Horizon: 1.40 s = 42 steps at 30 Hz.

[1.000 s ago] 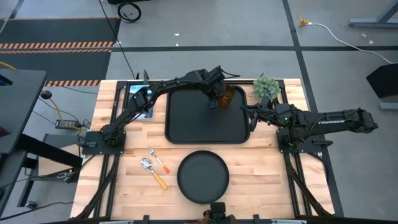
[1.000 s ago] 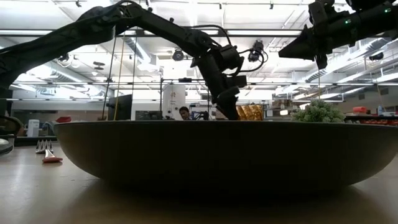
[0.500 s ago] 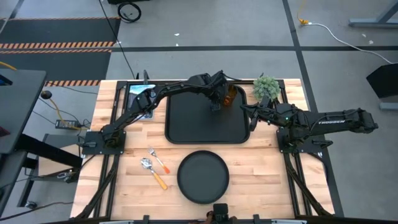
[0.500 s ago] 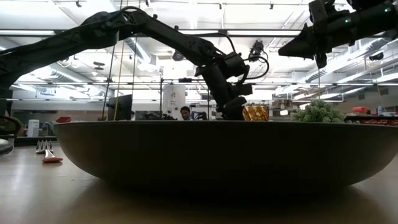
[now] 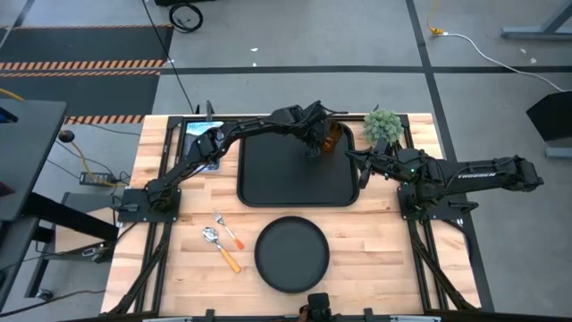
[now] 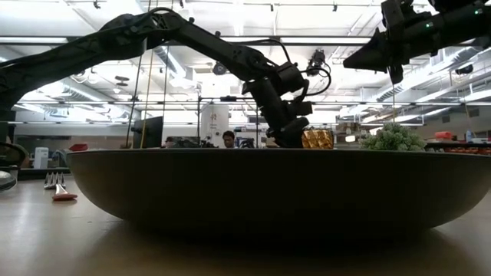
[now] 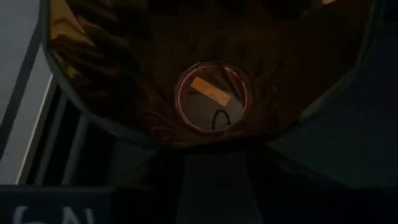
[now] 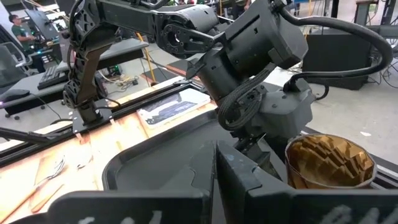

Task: Pick and place plate/cup/fork/spoon on tray
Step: Put the brown cup on the top right of the black serving tray, then put the black plate on the black serving tray to bottom of the brown cup

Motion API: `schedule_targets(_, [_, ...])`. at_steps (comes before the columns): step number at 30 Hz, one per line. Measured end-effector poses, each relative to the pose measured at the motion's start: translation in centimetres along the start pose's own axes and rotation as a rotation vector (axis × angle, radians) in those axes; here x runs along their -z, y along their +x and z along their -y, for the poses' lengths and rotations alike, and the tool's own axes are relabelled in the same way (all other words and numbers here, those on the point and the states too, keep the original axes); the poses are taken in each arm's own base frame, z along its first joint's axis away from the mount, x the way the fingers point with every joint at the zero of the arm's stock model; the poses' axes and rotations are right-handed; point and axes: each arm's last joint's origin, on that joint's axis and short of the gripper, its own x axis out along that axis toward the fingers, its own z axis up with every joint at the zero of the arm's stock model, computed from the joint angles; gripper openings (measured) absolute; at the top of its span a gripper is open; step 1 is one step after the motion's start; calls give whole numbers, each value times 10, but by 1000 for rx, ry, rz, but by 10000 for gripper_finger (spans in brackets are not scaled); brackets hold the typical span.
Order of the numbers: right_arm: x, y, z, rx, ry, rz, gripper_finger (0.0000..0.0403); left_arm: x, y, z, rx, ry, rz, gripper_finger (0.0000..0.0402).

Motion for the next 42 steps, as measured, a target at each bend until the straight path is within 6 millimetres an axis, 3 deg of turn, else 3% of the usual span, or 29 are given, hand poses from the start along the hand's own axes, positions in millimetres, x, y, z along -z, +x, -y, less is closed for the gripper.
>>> schedule_targets(19, [0,0,0,-1,-3,1,23,-10,-2,5,-39,-5,77,175])
schedule_targets(27, [-2,-3,1,-4,-31,17,23,-20,-44,8,-40,98,37,137])
schedule_targets(34, [-2,-6,-1,-22,-49,10,22,-19,-74,41,39,146,-100,95])
schedule_targets(42, [6,-10,-7,-70,-81,-53,22,-4,-91,107,185,137,-356,56])
